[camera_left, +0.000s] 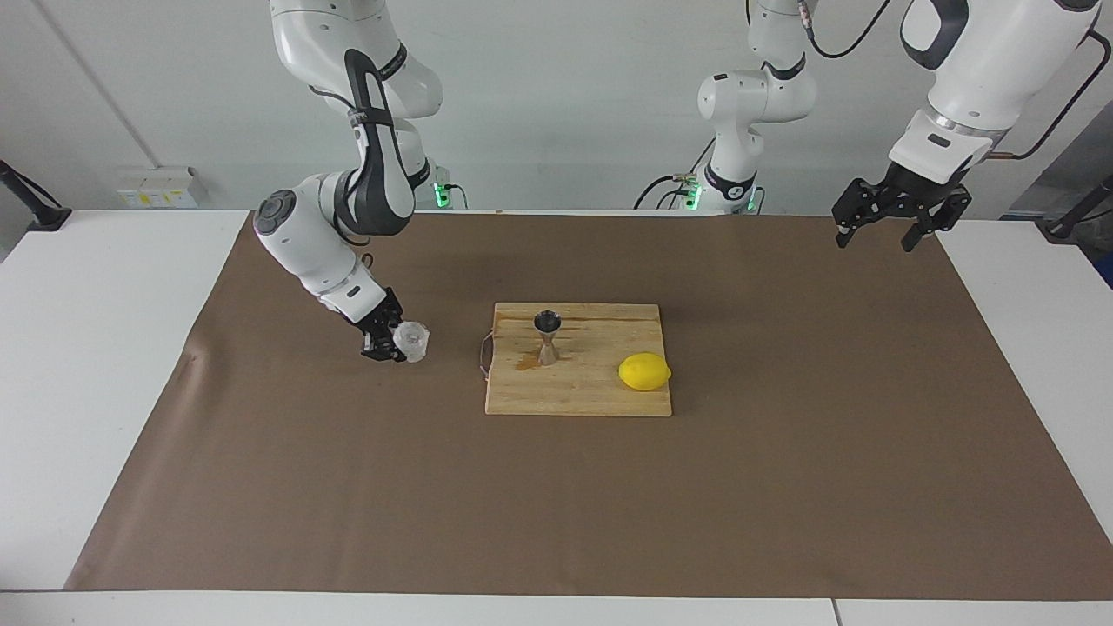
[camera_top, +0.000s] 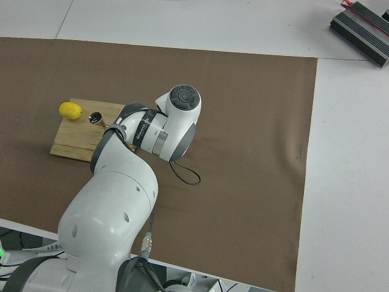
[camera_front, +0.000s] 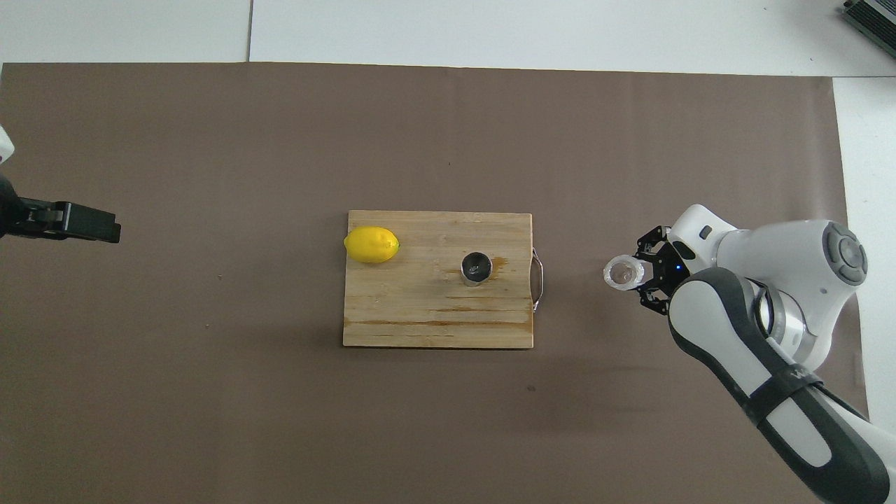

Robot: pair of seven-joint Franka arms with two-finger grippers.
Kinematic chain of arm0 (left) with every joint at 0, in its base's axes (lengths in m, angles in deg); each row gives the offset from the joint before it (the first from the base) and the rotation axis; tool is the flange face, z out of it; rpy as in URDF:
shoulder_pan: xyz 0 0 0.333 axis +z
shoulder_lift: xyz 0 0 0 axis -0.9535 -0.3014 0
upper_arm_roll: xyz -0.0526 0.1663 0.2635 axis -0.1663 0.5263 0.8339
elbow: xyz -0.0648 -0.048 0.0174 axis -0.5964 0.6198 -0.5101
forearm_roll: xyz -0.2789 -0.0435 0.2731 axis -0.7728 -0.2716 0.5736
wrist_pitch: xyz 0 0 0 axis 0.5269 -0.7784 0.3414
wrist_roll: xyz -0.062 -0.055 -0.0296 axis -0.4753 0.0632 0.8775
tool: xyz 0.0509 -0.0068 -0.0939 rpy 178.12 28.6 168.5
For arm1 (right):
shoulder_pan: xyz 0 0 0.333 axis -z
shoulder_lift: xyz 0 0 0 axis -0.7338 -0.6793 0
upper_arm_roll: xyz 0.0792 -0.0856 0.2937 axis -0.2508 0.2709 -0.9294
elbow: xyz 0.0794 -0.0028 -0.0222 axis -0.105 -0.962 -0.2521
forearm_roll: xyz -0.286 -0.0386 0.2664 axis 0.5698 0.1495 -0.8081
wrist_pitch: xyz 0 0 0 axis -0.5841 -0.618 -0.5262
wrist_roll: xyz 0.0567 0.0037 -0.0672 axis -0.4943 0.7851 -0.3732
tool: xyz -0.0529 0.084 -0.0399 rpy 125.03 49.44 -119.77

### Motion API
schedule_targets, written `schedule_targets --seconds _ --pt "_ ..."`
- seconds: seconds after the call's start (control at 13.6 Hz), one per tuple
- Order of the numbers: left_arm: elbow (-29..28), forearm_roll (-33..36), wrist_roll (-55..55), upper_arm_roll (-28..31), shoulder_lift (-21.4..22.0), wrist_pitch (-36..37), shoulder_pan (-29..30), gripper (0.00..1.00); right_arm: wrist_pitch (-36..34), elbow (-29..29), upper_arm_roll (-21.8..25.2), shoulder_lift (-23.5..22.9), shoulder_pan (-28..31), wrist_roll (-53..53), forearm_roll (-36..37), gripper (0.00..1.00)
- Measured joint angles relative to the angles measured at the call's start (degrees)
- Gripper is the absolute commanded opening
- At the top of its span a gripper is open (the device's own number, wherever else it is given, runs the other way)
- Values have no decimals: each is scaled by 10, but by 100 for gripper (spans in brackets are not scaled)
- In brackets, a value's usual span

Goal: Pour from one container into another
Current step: 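Lower the glass cup onto the table and open the right gripper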

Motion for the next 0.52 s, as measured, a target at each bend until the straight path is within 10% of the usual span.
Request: schedule_targets --seconds 0.52 --pt "0 0 0 0 0 0 0 100 22 -25 0 0 13 -23 -12 72"
